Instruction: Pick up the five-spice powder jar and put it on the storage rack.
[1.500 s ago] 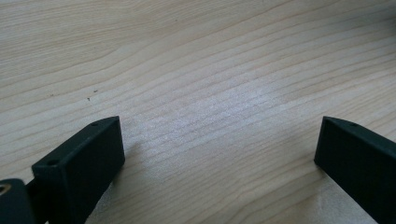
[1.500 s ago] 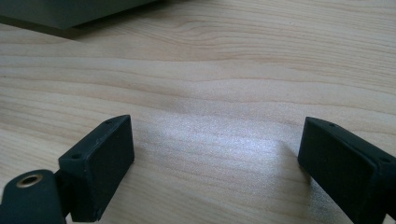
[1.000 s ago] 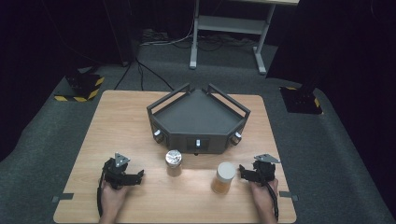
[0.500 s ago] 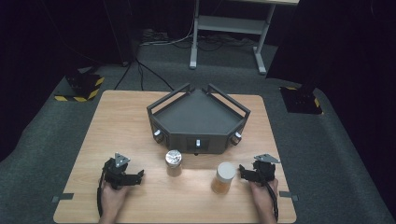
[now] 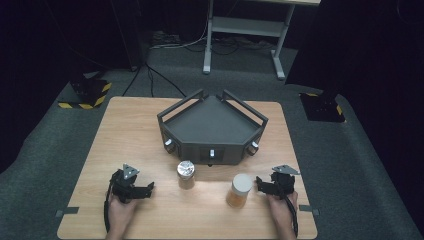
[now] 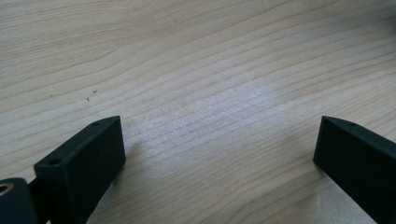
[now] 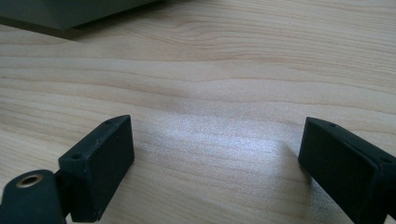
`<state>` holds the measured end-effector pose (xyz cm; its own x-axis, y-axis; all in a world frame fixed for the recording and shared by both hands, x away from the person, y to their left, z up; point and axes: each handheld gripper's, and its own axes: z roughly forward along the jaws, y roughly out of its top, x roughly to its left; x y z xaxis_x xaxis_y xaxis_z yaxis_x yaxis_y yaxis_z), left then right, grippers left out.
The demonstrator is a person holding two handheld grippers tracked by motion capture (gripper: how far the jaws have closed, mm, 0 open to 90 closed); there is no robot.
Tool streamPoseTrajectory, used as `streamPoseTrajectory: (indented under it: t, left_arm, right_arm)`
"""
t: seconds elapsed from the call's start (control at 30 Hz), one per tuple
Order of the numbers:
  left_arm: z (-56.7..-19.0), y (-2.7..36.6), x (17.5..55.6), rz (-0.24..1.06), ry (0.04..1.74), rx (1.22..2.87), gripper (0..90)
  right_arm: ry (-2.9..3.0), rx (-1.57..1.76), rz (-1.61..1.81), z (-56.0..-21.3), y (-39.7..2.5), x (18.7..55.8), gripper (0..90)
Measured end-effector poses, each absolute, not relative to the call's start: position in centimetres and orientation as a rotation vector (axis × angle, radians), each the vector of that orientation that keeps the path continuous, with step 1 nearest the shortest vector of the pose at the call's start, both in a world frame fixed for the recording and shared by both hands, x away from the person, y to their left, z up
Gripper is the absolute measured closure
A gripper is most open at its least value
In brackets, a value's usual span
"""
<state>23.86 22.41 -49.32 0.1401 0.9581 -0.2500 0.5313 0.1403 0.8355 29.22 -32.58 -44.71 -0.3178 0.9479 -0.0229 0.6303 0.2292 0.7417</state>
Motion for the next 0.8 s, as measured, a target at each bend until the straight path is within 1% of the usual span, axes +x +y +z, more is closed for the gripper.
streamPoseTrajectory:
  t: [0.17,0.23,0.6,0.63,0.8]
  left_arm:
    - [-49.21,22.39,23.87,0.595,1.514,1.523,2.1]
    - [-49.46,22.18,23.82,0.595,1.516,1.494,2.1]
    - [-49.38,22.2,23.99,0.591,1.518,1.5,1.2]
    - [-49.18,22.23,24.07,0.592,1.52,1.521,1.0]
    - [-49.24,22.03,24.1,0.593,1.527,1.508,0.3]
  right_arm:
    - [2.031,1.446,0.882,-44.71,-32.57,29.21,10.4]
    - [2.032,1.446,0.882,-44.71,-32.57,29.22,10.4]
    - [2.031,1.446,0.881,-44.71,-32.55,29.22,10.4]
    - [2.031,1.446,0.881,-44.71,-32.55,29.21,10.4]
    - [2.031,1.446,0.881,-44.7,-32.55,29.22,10.4]
